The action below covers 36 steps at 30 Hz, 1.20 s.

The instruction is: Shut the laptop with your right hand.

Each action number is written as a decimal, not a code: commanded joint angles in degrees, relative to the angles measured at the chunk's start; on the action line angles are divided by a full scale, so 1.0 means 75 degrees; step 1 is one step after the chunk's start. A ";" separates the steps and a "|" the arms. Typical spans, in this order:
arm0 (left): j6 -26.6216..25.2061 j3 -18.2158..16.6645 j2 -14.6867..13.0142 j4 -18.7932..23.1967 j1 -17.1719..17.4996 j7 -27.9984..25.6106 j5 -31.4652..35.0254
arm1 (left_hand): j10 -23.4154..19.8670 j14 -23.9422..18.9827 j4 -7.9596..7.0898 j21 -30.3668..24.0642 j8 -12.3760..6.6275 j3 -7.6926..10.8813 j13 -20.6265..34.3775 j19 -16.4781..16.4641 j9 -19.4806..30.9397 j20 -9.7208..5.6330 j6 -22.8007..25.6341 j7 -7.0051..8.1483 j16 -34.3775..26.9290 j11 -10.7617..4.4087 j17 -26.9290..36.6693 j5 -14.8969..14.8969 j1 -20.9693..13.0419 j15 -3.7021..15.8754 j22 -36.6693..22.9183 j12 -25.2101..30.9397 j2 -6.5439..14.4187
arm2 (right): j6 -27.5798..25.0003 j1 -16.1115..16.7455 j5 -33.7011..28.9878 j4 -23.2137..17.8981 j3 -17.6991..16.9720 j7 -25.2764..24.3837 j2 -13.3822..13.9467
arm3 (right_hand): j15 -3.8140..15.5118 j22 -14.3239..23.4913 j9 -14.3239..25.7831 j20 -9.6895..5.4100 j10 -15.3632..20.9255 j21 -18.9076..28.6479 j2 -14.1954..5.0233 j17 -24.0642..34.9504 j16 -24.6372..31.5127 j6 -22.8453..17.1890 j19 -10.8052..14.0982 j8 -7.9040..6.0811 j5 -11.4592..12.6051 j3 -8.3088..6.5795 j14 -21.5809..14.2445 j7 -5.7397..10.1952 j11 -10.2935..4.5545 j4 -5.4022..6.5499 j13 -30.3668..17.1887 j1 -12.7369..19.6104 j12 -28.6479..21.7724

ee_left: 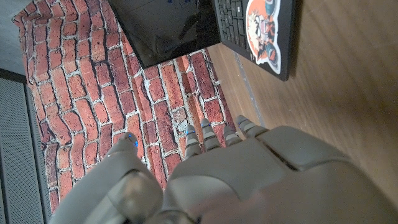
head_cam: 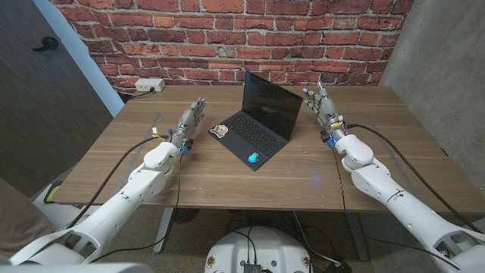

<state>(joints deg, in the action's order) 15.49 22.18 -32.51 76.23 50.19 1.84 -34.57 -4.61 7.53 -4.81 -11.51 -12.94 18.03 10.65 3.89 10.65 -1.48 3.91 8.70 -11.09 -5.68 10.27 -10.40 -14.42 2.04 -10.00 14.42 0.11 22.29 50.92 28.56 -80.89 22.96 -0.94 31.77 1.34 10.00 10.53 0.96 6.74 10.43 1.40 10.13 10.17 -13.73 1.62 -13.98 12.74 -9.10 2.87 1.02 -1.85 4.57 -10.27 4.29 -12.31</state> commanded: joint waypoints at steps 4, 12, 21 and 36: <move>-0.0335 0.0088 -0.0512 0.0697 0.0314 -0.0119 0.0335 | -0.0435 -0.1391 0.0080 -0.0128 -0.0110 -0.0049 0.0031 -0.0548 0.0039 -0.0400 0.0742 -0.0278 -0.0253 0.0077 0.0003 -0.0041 -0.0073 0.0778 -0.0007 -0.0004 0.0054 | -0.0244 0.0391 -0.0102 -0.0666 -0.0039 -0.0111 0.0324 | -0.0230 0.0033 0.0035 0.0049 0.0645 0.0066 -0.0074 0.0035 0.0088 -0.0070 -0.0076 0.0091 0.0028 0.0021 -0.0117 0.0065 0.0505 -0.0024 -0.0053 0.0000 -0.0237; -0.0616 0.0181 -0.0719 0.0943 0.0329 -0.0138 0.0511 | -0.0577 -0.1684 0.0127 -0.0136 -0.0188 -0.0037 0.0038 -0.0797 0.0045 -0.0442 0.1170 -0.0352 -0.0201 0.0076 -0.0006 -0.0047 -0.0148 0.0705 0.0003 -0.0040 0.0091 | -0.0276 0.0476 -0.0369 -0.0928 -0.0007 -0.0174 0.0481 | -0.0082 0.0030 0.0033 0.0073 0.0961 0.0097 -0.0167 0.0033 0.0100 -0.0407 -0.0014 0.0064 0.0045 0.0014 -0.0262 0.0340 -0.0023 -0.0066 -0.0067 0.0070 -0.0324; -0.0642 0.0131 -0.0931 0.1181 0.0525 -0.0279 0.0666 | -0.0694 -0.1699 0.0139 -0.0123 -0.0209 -0.0038 0.0044 -0.0861 0.0048 -0.0429 0.1335 -0.0383 -0.0147 0.0074 -0.0005 -0.0044 -0.0166 0.0661 0.0003 -0.0032 0.0105 | -0.0318 0.0247 -0.0328 -0.0822 0.0077 -0.0008 0.0367 | -0.0072 0.0030 0.0032 0.0065 0.0924 0.0095 -0.0199 0.0030 0.0079 -0.0492 -0.0018 0.0061 0.0051 0.0001 -0.0236 0.0373 -0.0035 -0.0089 -0.0067 0.0111 -0.0297; -0.0408 0.0235 -0.0743 0.0848 0.0481 0.0083 0.0519 | -0.1033 -0.2274 0.0171 -0.0281 -0.0161 -0.0035 0.0058 -0.1634 0.0057 -0.0403 0.1576 -0.0389 -0.0178 0.0052 -0.0001 -0.0043 -0.0227 0.0628 0.0000 -0.0039 0.0164 | -0.0516 -0.0003 -0.0408 -0.0759 0.0150 -0.0033 0.0319 | -0.0042 0.0031 0.0031 0.0061 0.0753 0.0093 -0.0216 0.0027 0.0048 -0.0492 -0.0020 0.0119 0.0057 -0.0003 -0.0183 0.0267 0.0037 -0.0145 -0.0065 0.0187 -0.0206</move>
<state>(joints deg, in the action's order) 11.07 23.41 -39.21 84.69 53.86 0.53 -29.42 -11.95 -8.70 -3.94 -12.97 -14.20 17.48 10.80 -7.19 10.80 -2.06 15.47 5.73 -12.20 -5.42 10.12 -10.40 -15.70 2.14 -9.86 14.18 1.41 19.44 51.73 25.98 -86.49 23.82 -1.19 34.24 0.82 9.99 10.53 1.32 12.49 10.79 -0.14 10.12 10.62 -17.07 1.28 -13.08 12.93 -8.94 1.32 3.38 -1.75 3.94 -10.56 5.31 -14.14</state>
